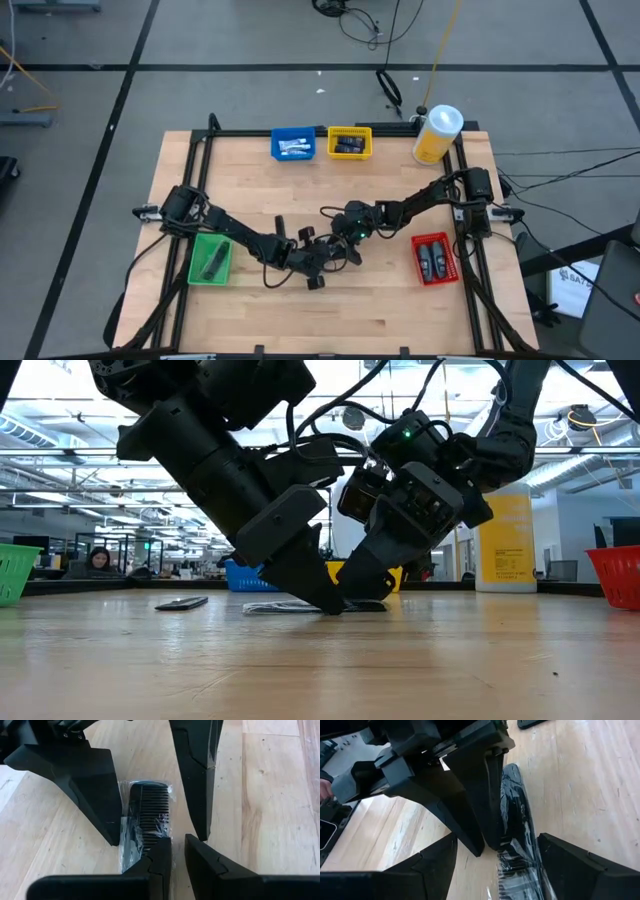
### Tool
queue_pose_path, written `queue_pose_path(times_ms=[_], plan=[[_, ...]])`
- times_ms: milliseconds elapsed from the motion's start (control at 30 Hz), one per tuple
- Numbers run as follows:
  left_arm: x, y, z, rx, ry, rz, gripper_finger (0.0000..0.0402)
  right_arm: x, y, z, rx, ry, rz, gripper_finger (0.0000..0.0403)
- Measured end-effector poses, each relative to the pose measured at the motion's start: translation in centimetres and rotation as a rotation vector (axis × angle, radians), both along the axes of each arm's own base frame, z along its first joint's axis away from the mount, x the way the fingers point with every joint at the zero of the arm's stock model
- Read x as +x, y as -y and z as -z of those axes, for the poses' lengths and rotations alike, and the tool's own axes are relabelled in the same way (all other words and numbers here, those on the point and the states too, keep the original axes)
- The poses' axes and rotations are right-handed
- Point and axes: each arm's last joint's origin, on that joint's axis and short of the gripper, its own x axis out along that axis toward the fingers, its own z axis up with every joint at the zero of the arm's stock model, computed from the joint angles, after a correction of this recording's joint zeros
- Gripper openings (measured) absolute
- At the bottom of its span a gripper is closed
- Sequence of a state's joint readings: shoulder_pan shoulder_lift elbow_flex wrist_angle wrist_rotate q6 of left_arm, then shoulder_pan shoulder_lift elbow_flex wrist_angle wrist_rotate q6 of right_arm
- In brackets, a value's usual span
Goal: Pick & Place Travel size toiletries
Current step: Put the black hair comb into the green bin
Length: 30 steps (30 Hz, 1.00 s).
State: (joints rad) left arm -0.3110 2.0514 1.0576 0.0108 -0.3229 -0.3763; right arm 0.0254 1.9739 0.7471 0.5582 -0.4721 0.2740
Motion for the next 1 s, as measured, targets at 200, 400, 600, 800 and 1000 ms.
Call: queue_pose_path(times_ms=[200, 400, 600, 800, 1000], plan=[[0.0, 0.1, 0.0, 0.007, 0.005, -0.003, 0.0062, 0.0, 0.3, -0.3, 0.018, -0.002, 0.014, 0.0263], [0.0, 0.1, 0.0, 0.010, 0.009, -0.005, 0.0062, 0.0, 0.4, -1.7, 0.064, 0.029, -0.017, 0.0263], [0.1, 0.2, 0.0, 0.008, 0.025, -0.008, 0.0062, 0.0, 0.0, -3.0, 0.075, 0.056, -0.033, 0.0263], [0.2, 0.4, -0.2, 0.005, 0.048, -0.006, 0.0062, -0.3, 0.0, -3.8, 0.112, 0.017, 0.031, 0.0263], [0.3, 1.0, -0.3, -0.009, 0.075, 0.016, 0.0062, -0.7, 0.3, -4.1, 0.136, -0.075, 0.130, 0.0268]])
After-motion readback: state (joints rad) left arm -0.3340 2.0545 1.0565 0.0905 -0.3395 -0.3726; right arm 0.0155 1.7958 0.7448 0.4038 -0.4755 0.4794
